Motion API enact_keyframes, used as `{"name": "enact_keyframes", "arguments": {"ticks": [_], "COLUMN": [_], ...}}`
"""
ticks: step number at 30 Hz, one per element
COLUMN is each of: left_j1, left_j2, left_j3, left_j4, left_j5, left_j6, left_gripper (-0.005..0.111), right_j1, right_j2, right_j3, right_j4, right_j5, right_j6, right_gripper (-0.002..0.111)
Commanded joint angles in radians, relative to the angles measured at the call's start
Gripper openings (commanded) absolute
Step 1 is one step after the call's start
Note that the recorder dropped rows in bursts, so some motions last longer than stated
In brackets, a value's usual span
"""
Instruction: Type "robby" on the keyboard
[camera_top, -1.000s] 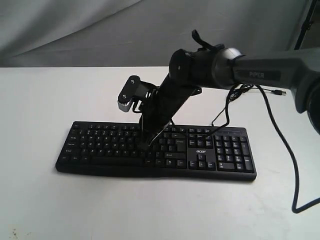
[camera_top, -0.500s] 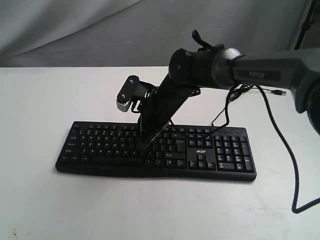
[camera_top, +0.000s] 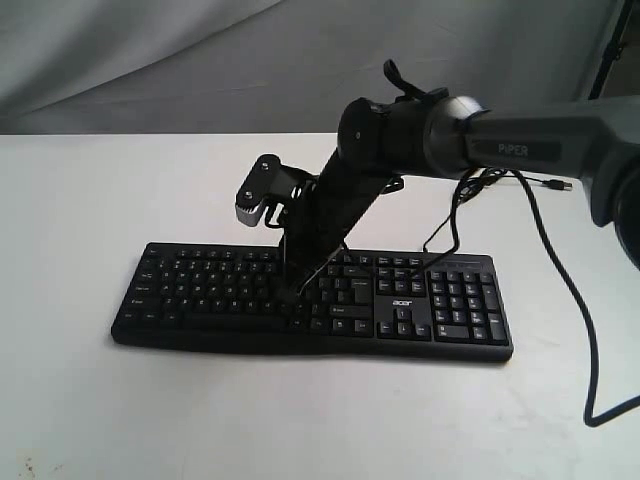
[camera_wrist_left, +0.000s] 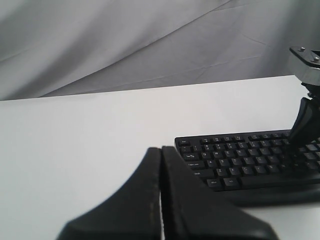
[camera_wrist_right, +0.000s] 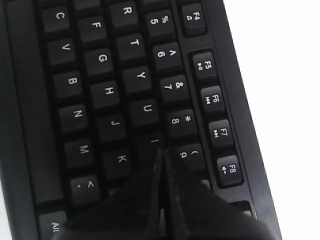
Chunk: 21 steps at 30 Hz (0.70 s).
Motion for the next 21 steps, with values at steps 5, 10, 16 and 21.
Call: {"name": "enact_keyframes", "arguments": {"ticks": [5,10,16,21], "left_j1": [-0.006,-0.006,-0.006,-0.006], "left_j2": [-0.003,-0.003,-0.003,-0.003], "left_j3": [0.004,0.004,0.004,0.004], "left_j4": [0.005,0.005,0.005,0.005], "left_j5": [-0.005,-0.005,-0.005,-0.005], "left_j6": [-0.003,-0.003,-0.003,-0.003], "left_gripper": [0.0,0.0,0.0,0.0], "right_j1": [-0.002,-0.002,-0.002,-0.002], "right_j2": [-0.01,-0.01,-0.01,-0.01], "right_j3": [0.003,0.03,0.03,0.03], "right_j4": [-0.006,-0.007,-0.007,-0.007], "right_j5": [0.007,-0.024,-0.032,-0.034], "right_j6": [0.003,0.003,0.003,0.003], "right_gripper": [0.0,0.0,0.0,0.0]}}
